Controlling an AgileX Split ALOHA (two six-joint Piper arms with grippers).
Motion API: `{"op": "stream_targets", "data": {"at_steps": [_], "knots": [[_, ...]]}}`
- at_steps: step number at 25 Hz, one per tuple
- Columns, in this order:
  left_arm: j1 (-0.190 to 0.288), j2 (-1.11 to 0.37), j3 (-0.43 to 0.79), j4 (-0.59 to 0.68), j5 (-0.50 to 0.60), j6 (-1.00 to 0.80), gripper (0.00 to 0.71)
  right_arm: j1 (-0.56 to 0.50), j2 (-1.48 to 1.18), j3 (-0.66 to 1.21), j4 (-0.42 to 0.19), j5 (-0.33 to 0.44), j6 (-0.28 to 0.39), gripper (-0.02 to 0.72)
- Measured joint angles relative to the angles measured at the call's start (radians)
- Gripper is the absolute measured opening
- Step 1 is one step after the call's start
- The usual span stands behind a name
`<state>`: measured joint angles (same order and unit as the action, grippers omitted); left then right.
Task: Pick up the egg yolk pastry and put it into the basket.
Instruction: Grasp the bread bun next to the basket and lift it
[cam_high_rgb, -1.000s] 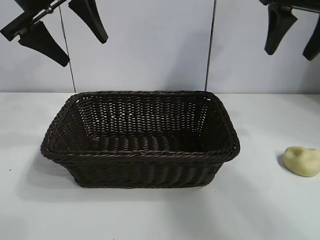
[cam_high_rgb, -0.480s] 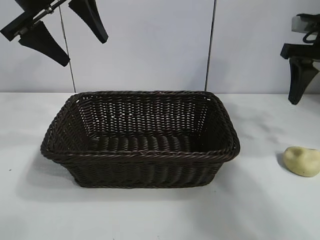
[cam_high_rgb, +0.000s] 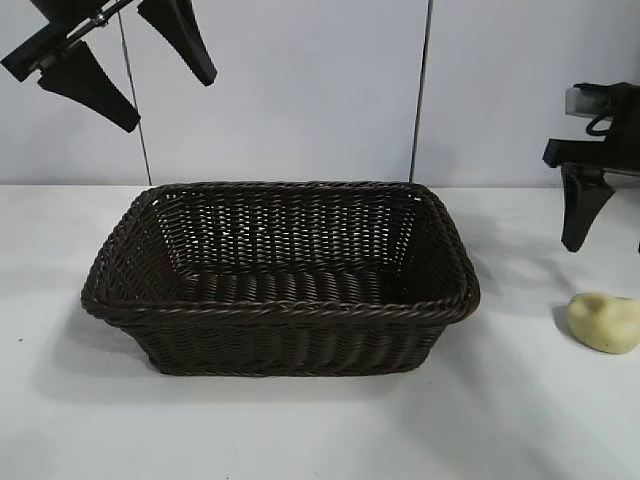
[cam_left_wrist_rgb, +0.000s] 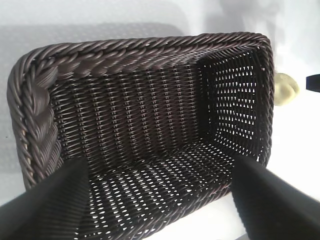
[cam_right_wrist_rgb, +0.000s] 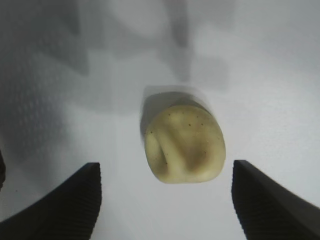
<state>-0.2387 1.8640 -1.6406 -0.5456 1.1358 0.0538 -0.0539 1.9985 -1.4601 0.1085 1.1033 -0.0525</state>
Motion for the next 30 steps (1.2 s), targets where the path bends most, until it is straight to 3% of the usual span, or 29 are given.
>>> {"op": "stream_targets", "data": {"at_steps": [11, 13, 19, 22, 30], "knots": [[0.0, 0.0, 0.0, 0.0, -0.009, 0.0, 0.571, 0.0, 0.127, 0.0, 0.003, -0.003, 0.011, 0.517], [0.0, 0.0, 0.0, 0.0, -0.01, 0.0, 0.571, 0.0, 0.131, 0.0, -0.001, -0.003, 0.015, 0.457], [0.0, 0.0, 0.0, 0.0, -0.01, 0.0, 0.571, 0.0, 0.132, 0.0, -0.011, 0.002, 0.015, 0.187], [0.0, 0.0, 0.0, 0.0, -0.01, 0.0, 0.571, 0.0, 0.132, -0.001, -0.011, 0.007, 0.01, 0.139], [0.0, 0.0, 0.0, 0.0, -0.01, 0.0, 0.571, 0.0, 0.123, -0.001, -0.012, 0.038, 0.005, 0.125]]}}
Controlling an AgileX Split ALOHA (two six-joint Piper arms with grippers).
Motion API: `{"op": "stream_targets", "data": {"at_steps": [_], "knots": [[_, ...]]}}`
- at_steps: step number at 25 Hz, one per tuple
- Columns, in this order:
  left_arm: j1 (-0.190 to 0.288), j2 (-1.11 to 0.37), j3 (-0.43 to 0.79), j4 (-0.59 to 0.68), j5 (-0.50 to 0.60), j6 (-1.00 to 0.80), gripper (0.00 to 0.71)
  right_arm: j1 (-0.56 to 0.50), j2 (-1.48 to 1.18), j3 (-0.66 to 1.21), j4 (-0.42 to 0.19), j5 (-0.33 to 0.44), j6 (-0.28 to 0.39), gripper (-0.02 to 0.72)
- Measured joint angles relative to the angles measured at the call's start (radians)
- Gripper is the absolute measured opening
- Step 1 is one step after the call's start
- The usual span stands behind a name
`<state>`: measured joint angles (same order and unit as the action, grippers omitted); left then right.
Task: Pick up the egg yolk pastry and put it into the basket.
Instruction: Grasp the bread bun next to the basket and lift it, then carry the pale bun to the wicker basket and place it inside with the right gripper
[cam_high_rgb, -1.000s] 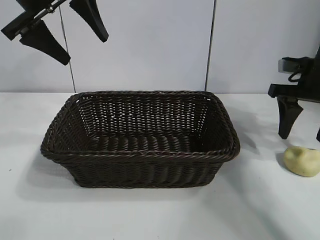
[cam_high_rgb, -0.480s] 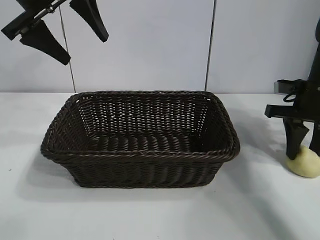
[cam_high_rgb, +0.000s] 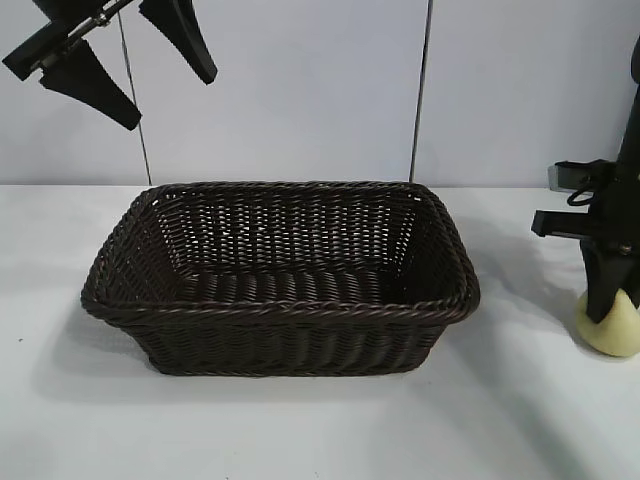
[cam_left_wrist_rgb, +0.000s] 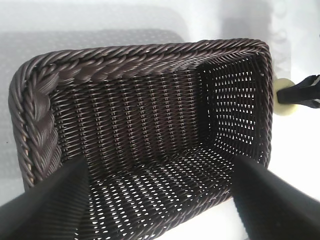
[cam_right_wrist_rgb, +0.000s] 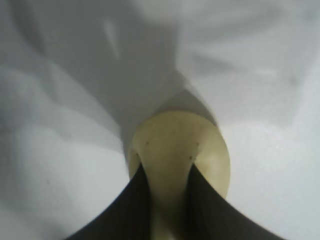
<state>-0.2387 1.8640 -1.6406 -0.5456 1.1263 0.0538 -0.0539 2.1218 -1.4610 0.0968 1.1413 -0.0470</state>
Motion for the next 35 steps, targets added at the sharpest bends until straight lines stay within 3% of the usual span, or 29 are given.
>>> {"op": "stream_targets", "data": {"at_steps": [8, 15, 26, 35], "knots": [[0.0, 0.0, 0.0, 0.0, 0.0, 0.0, 0.571, 0.0, -0.128, 0.0, 0.001, 0.012, -0.002, 0.119], [0.0, 0.0, 0.0, 0.0, 0.0, 0.0, 0.571, 0.0, -0.274, -0.002, 0.044, 0.015, -0.013, 0.118], [0.0, 0.0, 0.0, 0.0, 0.0, 0.0, 0.571, 0.003, -0.304, -0.176, 0.085, 0.071, -0.025, 0.118], [0.0, 0.0, 0.0, 0.0, 0.0, 0.0, 0.571, 0.141, -0.304, -0.177, 0.085, 0.059, -0.025, 0.118]]}}
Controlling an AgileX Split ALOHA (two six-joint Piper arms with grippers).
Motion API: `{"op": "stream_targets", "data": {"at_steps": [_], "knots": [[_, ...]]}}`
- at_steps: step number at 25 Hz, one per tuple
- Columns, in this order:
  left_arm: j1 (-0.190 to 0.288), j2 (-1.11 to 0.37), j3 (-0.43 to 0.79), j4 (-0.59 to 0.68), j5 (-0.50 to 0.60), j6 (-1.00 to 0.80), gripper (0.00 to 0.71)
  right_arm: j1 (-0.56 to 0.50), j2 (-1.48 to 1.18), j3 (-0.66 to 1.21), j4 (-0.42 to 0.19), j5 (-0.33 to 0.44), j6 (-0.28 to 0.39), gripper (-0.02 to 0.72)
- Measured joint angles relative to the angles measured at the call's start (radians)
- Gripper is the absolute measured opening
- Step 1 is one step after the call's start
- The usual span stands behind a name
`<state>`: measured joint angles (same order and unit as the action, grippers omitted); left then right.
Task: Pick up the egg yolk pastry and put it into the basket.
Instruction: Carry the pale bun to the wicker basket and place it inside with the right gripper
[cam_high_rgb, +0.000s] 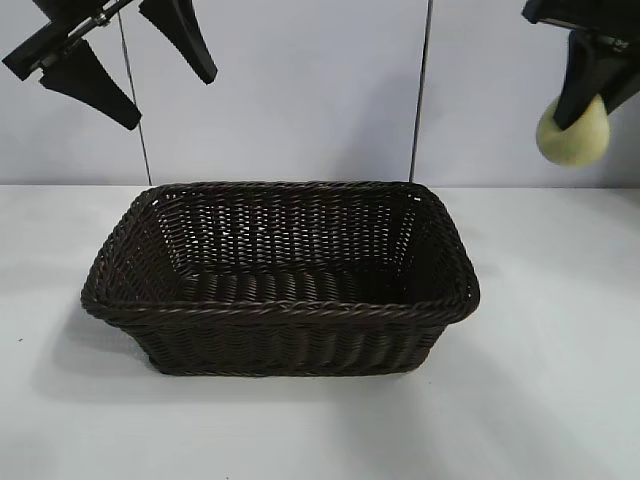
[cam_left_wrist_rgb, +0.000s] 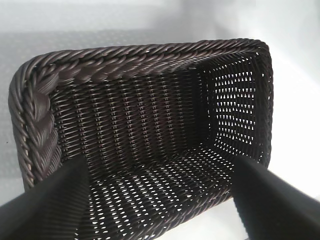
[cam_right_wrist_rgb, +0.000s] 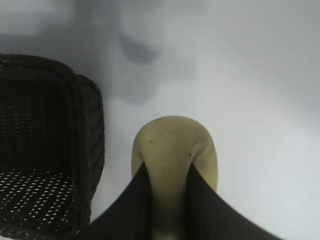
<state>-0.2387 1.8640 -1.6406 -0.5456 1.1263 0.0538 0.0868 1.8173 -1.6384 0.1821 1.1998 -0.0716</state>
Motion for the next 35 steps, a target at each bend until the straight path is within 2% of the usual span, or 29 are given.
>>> {"op": "stream_targets", "data": {"at_steps": [12, 18, 26, 31, 35], "knots": [[0.0, 0.0, 0.0, 0.0, 0.0, 0.0, 0.571, 0.262, 0.0, 0.0, 0.003, -0.028, 0.022, 0.118], [0.0, 0.0, 0.0, 0.0, 0.0, 0.0, 0.571, 0.344, 0.0, 0.0, 0.004, -0.048, 0.027, 0.118], [0.0, 0.0, 0.0, 0.0, 0.0, 0.0, 0.571, 0.36, 0.073, 0.0, 0.013, -0.086, 0.051, 0.118], [0.0, 0.0, 0.0, 0.0, 0.0, 0.0, 0.571, 0.36, 0.168, 0.0, 0.056, -0.143, 0.051, 0.118], [0.0, 0.0, 0.0, 0.0, 0.0, 0.0, 0.571, 0.36, 0.213, 0.0, 0.067, -0.179, 0.052, 0.134]]}}
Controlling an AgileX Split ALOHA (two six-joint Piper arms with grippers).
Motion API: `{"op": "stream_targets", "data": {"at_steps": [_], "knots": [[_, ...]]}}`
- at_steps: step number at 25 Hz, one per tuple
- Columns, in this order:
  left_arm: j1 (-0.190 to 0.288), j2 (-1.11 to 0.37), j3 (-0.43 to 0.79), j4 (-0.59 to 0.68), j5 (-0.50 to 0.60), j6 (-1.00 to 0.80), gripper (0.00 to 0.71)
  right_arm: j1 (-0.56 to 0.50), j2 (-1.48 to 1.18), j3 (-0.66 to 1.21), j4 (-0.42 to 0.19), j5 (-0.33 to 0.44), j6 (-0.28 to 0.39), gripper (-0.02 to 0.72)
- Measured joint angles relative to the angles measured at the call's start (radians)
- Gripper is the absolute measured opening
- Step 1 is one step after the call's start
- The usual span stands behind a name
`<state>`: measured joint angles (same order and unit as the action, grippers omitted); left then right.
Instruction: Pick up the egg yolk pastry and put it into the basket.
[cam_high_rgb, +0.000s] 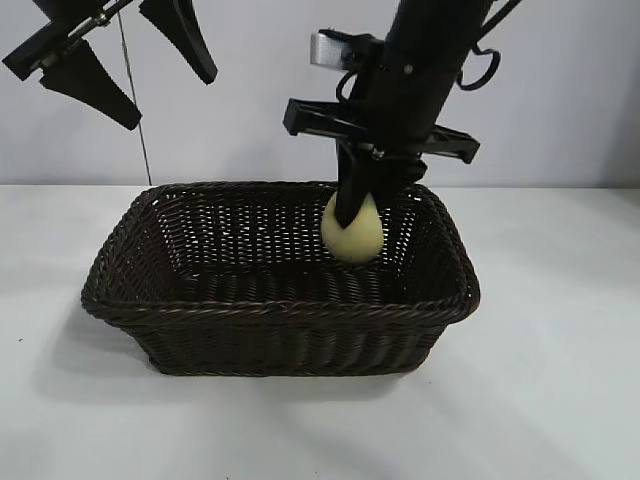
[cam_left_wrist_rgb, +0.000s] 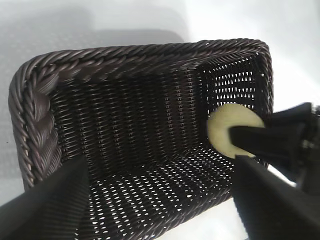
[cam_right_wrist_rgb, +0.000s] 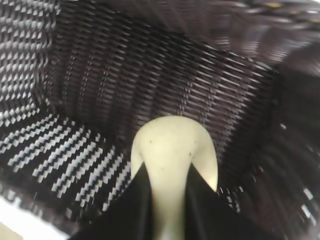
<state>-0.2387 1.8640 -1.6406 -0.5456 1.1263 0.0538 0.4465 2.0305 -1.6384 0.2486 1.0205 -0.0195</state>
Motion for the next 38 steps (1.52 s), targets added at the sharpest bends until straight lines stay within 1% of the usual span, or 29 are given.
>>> {"op": "stream_targets", "data": {"at_steps": [3, 4, 6, 9, 11, 12, 15, 21, 25, 33, 38], "knots": [[0.0, 0.0, 0.0, 0.0, 0.0, 0.0, 0.571, 0.0, 0.006, 0.0, 0.003, -0.004, 0.0, 0.197], [0.0, 0.0, 0.0, 0.0, 0.0, 0.0, 0.571, 0.0, 0.006, 0.0, 0.004, -0.004, 0.0, 0.23], [0.0, 0.0, 0.0, 0.0, 0.0, 0.0, 0.571, 0.0, 0.006, 0.0, 0.006, -0.004, 0.0, 0.305], [0.0, 0.0, 0.0, 0.0, 0.0, 0.0, 0.571, 0.0, 0.006, 0.0, 0.007, -0.003, 0.0, 0.448], [0.0, 0.0, 0.0, 0.0, 0.0, 0.0, 0.571, 0.0, 0.006, -0.002, 0.009, 0.007, 0.0, 0.495], [0.0, 0.0, 0.0, 0.0, 0.0, 0.0, 0.571, 0.0, 0.006, -0.007, 0.009, 0.018, 0.0, 0.506], [0.0, 0.0, 0.0, 0.0, 0.0, 0.0, 0.571, 0.0, 0.007, -0.057, 0.009, 0.056, -0.002, 0.519], [0.0, 0.0, 0.0, 0.0, 0.0, 0.0, 0.571, -0.004, 0.006, -0.177, 0.01, 0.14, -0.004, 0.519], [0.0, 0.0, 0.0, 0.0, 0.0, 0.0, 0.571, -0.044, -0.012, -0.197, 0.013, 0.19, -0.02, 0.519], [0.0, 0.0, 0.0, 0.0, 0.0, 0.0, 0.571, -0.19, -0.091, -0.198, 0.011, 0.211, -0.045, 0.519], [0.0, 0.0, 0.0, 0.0, 0.0, 0.0, 0.571, -0.242, -0.13, -0.19, 0.01, 0.213, -0.065, 0.519]]}}
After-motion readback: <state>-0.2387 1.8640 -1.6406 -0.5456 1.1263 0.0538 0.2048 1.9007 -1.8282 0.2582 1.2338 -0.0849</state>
